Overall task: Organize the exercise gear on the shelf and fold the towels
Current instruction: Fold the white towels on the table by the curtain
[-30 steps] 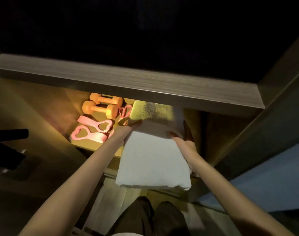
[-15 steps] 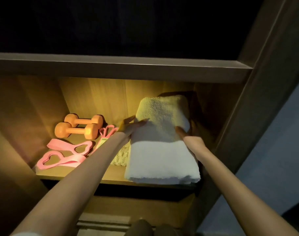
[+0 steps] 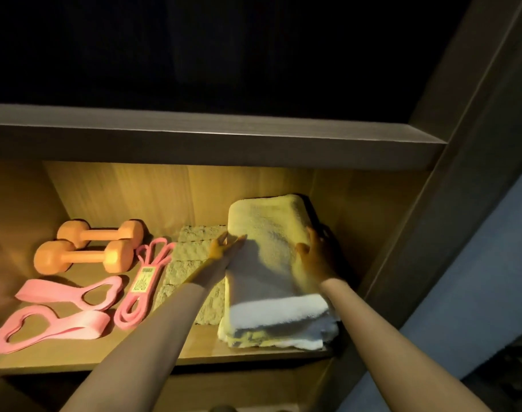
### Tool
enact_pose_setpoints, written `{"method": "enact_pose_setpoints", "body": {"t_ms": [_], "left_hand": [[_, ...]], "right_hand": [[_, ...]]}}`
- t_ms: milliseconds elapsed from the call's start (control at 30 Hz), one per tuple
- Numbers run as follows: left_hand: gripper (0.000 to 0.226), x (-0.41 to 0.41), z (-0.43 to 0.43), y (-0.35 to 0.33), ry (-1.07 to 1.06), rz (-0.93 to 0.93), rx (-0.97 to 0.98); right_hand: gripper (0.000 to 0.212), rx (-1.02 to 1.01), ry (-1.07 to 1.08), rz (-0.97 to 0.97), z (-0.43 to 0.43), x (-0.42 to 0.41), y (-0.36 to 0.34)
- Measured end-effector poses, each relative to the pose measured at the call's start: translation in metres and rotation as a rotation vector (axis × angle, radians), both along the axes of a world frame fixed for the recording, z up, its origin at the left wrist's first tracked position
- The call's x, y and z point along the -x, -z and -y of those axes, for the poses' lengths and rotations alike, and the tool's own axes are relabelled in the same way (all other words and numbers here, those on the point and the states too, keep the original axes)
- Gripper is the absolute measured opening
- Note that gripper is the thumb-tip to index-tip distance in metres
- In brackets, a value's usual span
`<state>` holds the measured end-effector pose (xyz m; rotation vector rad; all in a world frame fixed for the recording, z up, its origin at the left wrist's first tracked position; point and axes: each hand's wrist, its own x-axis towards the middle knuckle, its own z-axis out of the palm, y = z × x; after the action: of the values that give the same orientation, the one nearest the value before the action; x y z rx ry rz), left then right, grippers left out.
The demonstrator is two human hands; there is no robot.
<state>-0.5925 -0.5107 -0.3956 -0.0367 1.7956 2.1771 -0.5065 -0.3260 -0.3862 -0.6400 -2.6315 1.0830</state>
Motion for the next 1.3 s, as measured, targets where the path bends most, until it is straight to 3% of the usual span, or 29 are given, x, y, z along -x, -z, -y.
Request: {"method": "enact_pose_setpoints", "body": {"t_ms": [100, 233, 400, 500, 600, 667, 733, 800, 900, 933, 1000, 1133, 1233, 1300], "left_hand": [[0.023, -0.002, 0.010, 0.017, 0.131, -0.089, 0.051], [0.056, -0.008, 0.009, 0.024, 0.155, -0.154, 0.078], [0.039, 0.000, 0.002, 0.018, 0.121, -0.151, 0.012], [0.075, -0.004, -0.001, 0.015, 0.147, -0.186, 0.058], [0.078, -0.011, -0.004, 0.022, 0.142, -0.221, 0.262], [0.074, -0.014, 0.002, 0.022, 0.086, -0.255, 0.435], [0.070, -0.023, 0.011, 0.024, 0.059, -0.414, 0.646], [0.065, -0.041, 0.023, 0.027, 0.097, -0.545, 0.704], [0.050, -0.081, 0.035, 0.037, 0.369, -0.634, 0.515], [0.047, -0.093, 0.038, 0.044, 0.415, -0.729, 0.577], [0.058, -0.112, 0.042, 0.061, 0.361, -0.757, 0.628], [0.081, -0.127, 0.049, 0.073, 0.350, -0.699, 0.582], [0.086, -0.125, 0.054, 0.070, 0.382, -0.696, 0.596], [0.086, -0.129, 0.057, 0.068, 0.372, -0.781, 0.651]], "right_hand": [[0.057, 0.158, -0.012, -0.040, 0.005, 0.003, 0.011], [0.066, 0.286, -0.051, -0.077, 0.009, 0.010, 0.006], [0.058, 0.096, -0.075, -0.078, 0.005, 0.012, -0.009], [0.052, 0.003, 0.009, -0.017, 0.002, 0.004, 0.005], [0.046, -0.038, -0.039, -0.001, 0.006, -0.004, 0.017], [0.047, -0.228, -0.129, 0.064, 0.010, -0.007, 0.010], [0.047, -0.375, -0.209, 0.077, 0.014, -0.016, 0.005], [0.042, -0.482, -0.316, 0.122, 0.020, -0.042, 0.007], [0.060, -0.678, -0.354, 0.108, 0.033, -0.091, 0.021], [0.063, -0.747, -0.350, 0.046, 0.034, -0.104, 0.025], [0.076, -0.752, -0.370, 0.015, 0.028, -0.120, 0.037], [0.124, -0.844, -0.440, 0.125, 0.013, -0.131, 0.052], [0.120, -0.902, -0.373, 0.077, 0.019, -0.138, 0.054], [0.106, -0.913, -0.322, -0.070, 0.026, -0.150, 0.062]]}}
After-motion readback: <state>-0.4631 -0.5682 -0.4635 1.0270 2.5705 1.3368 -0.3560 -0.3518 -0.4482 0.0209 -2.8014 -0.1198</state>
